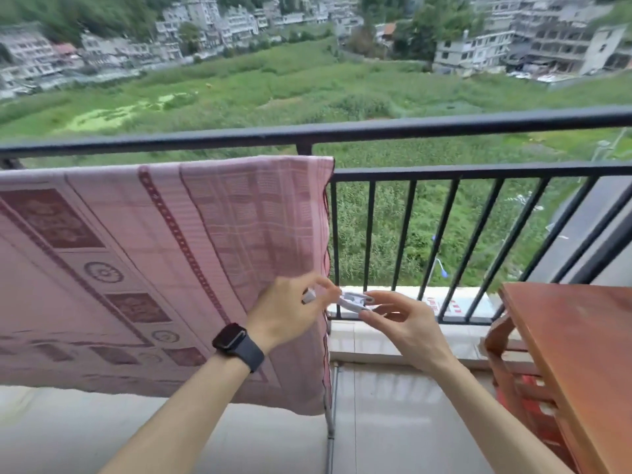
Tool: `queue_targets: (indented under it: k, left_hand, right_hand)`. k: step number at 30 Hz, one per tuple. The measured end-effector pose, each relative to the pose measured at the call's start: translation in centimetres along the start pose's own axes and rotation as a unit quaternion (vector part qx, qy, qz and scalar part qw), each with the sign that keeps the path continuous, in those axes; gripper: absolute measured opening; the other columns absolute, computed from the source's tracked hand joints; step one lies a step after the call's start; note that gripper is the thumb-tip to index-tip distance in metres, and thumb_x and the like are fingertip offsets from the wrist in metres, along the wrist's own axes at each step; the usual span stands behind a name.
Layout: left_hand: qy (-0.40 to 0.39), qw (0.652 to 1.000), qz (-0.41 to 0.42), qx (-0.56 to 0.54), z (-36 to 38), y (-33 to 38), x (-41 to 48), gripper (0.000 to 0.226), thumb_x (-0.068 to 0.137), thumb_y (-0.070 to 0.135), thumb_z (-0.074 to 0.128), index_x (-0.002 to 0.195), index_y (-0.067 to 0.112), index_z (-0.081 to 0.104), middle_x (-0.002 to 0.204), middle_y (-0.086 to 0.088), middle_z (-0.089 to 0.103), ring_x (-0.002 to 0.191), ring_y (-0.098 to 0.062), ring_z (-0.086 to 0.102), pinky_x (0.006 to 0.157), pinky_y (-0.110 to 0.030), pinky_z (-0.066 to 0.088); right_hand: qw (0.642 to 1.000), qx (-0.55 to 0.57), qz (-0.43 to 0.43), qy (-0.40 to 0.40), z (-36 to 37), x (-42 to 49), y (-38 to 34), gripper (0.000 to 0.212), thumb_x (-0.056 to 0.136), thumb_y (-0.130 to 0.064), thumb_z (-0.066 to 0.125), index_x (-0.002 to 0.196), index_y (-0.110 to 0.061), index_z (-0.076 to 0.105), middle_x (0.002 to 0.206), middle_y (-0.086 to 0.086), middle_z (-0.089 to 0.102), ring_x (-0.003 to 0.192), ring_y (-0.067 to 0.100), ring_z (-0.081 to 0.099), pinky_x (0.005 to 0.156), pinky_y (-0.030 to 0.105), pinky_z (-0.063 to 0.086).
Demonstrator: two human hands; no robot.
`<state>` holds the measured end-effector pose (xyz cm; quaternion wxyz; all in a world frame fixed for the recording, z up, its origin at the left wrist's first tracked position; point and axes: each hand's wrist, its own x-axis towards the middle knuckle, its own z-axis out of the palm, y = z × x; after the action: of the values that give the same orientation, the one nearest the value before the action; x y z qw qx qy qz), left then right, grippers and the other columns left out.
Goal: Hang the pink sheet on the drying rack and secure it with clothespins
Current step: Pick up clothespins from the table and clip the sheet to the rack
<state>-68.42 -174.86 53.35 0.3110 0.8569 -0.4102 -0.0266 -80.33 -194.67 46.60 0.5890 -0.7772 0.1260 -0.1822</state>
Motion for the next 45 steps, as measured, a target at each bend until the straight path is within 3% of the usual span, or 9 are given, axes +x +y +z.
queue_targets:
  k: [5,9,15,20,24,31,35,39,45]
  left_hand:
    - [0.231,0.946,0.156,0.163,-9.4,4.2,4.8,0.029,0.092,0.043,0.06,0.11,0.022,0.069,0.095,0.002,0.065,0.061,-0.006,0.059,0.048,-0.021,0.052]
    - [0.129,0.951,0.056,0.274,-13.9,6.9,9.0,0.053,0.086,0.054,0.063,0.135,0.037,0.053,0.134,0.01,0.051,0.094,-0.013,0.062,0.073,-0.032,0.055]
    - [0.092,0.962,0.01,0.255,-14.4,7.8,11.3,0.017,0.082,0.062,0.063,0.08,0.046,0.064,0.095,0.01,0.069,0.085,-0.017,0.064,0.075,-0.038,0.056]
    - [0.106,0.975,0.024,0.192,-14.3,6.9,11.4,0.02,0.08,0.062,0.066,0.083,0.043,0.069,0.091,0.016,0.07,0.08,-0.01,0.064,0.072,-0.037,0.056]
    - [0.111,0.973,0.03,0.199,-14.2,6.7,11.5,0.03,0.077,0.07,0.059,0.087,0.044,0.069,0.088,0.018,0.069,0.079,-0.006,0.063,0.066,-0.036,0.056]
    - [0.129,0.966,0.005,0.225,-14.0,7.4,11.4,0.027,0.08,0.066,0.063,0.087,0.04,0.07,0.087,0.016,0.07,0.073,-0.006,0.061,0.058,-0.027,0.048]
    - [0.121,0.97,-0.001,0.213,-14.0,7.6,11.1,0.026,0.08,0.065,0.062,0.092,0.042,0.069,0.09,0.019,0.069,0.081,-0.004,0.062,0.069,-0.033,0.054]
    - [0.201,0.976,0.035,0.071,-13.5,7.9,8.7,0.021,0.086,0.049,0.064,0.099,0.033,0.062,0.091,0.015,0.062,0.081,-0.001,0.059,0.07,-0.023,0.049]
    - [0.165,0.92,-0.105,-0.34,-5.9,3.5,2.7,0.03,0.089,0.025,0.036,0.081,0.006,0.058,0.063,-0.006,0.052,0.053,-0.021,0.042,0.049,-0.031,0.033]
  right_hand:
    - [0.997,0.014,-0.074,0.027,-1.5,2.9,-3.8,0.038,0.08,-0.026,0.081,0.117,-0.022,0.072,0.102,-0.009,0.074,0.089,0.009,0.071,0.08,0.026,0.059]
    - [0.992,0.031,-0.117,0.036,-3.0,5.2,-7.0,0.042,0.076,-0.03,0.083,0.114,-0.02,0.07,0.102,-0.008,0.076,0.09,0.009,0.072,0.08,0.025,0.059]
    - [0.986,0.052,-0.154,0.028,-4.9,7.3,-10.3,0.045,0.068,-0.032,0.084,0.107,-0.012,0.075,0.095,-0.003,0.078,0.083,0.012,0.075,0.075,0.024,0.06]
    - [0.984,0.08,-0.157,0.012,-5.7,8.9,-12.0,0.023,0.071,-0.018,0.084,0.093,-0.014,0.078,0.078,-0.004,0.078,0.063,0.01,0.071,0.056,0.016,0.056]
    - [0.984,0.049,-0.169,0.001,-5.4,10.6,-13.1,0.018,0.073,-0.014,0.085,0.09,-0.014,0.08,0.081,-0.004,0.079,0.074,0.015,0.076,0.07,0.025,0.062]
    - [0.982,0.024,-0.18,-0.047,-3.2,12.8,-15.1,0.022,0.073,-0.015,0.087,0.093,-0.01,0.081,0.081,-0.001,0.079,0.073,0.009,0.075,0.067,0.015,0.057]
    - [0.985,-0.005,-0.157,-0.077,-2.9,13.5,-15.0,0.041,0.073,-0.032,0.087,0.111,-0.018,0.076,0.095,-0.005,0.079,0.084,0.007,0.075,0.076,0.021,0.059]
    - [0.985,-0.031,-0.135,-0.104,-3.7,13.1,-13.2,0.082,0.067,-0.051,0.084,0.14,-0.036,0.051,0.121,-0.019,0.063,0.094,0.001,0.071,0.08,0.025,0.06]
    - [0.994,-0.006,-0.049,-0.101,-2.3,9.0,-6.1,0.043,0.077,-0.051,0.076,0.112,-0.027,0.071,0.101,-0.01,0.076,0.09,0.001,0.071,0.08,0.024,0.059]
